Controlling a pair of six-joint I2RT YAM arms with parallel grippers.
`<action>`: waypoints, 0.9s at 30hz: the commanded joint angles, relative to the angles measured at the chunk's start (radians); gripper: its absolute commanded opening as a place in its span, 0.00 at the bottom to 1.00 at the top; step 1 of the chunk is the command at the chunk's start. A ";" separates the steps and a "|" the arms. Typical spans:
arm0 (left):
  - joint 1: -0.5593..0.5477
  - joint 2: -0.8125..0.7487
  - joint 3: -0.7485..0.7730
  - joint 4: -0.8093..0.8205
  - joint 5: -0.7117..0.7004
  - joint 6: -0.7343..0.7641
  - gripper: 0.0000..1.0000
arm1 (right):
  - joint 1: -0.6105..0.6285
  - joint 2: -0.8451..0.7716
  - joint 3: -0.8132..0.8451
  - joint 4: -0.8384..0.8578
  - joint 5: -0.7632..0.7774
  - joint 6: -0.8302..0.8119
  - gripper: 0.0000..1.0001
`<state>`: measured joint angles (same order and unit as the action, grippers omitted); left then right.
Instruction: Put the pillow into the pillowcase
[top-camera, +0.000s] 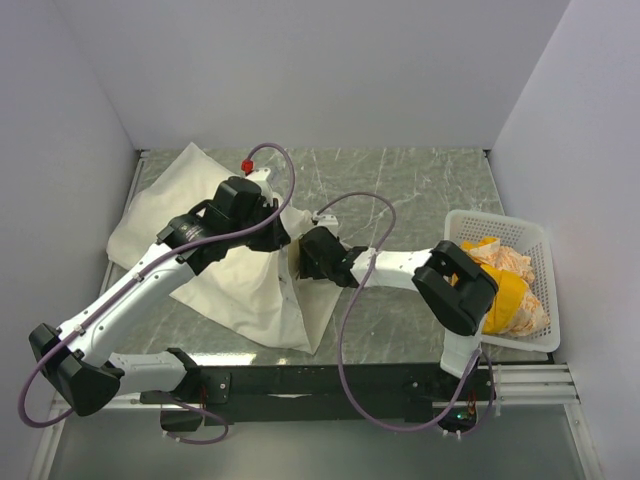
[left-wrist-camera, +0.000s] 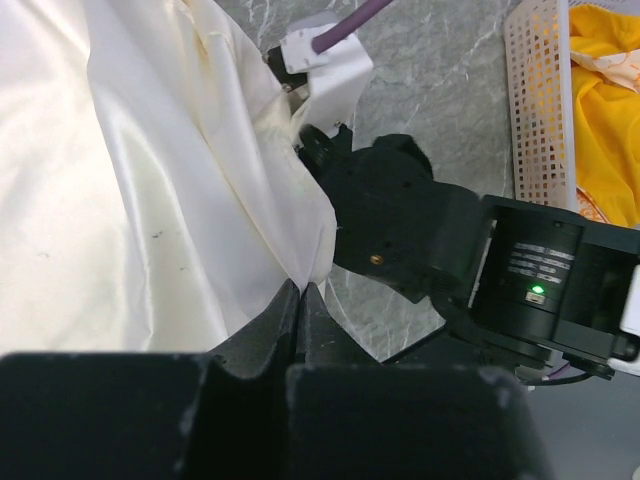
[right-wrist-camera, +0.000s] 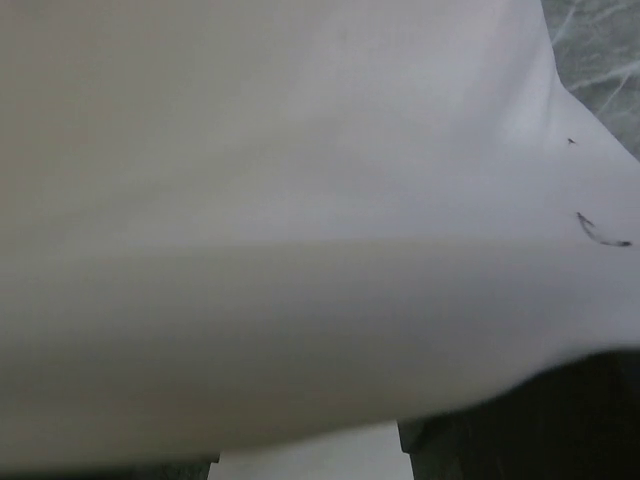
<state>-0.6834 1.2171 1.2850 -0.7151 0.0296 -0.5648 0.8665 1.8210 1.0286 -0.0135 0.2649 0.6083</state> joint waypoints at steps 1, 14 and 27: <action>0.002 -0.010 0.008 0.040 0.016 0.011 0.02 | 0.000 0.044 0.044 -0.075 0.059 0.027 0.61; 0.005 0.038 -0.001 0.085 0.027 0.017 0.02 | -0.006 -0.053 -0.051 -0.158 0.082 0.061 0.00; 0.008 0.076 -0.045 0.147 0.076 0.017 0.03 | -0.078 -0.316 -0.230 -0.172 0.028 0.082 0.15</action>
<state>-0.6777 1.2854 1.2675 -0.6312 0.0685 -0.5617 0.8459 1.4776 0.7723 -0.1711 0.2882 0.6933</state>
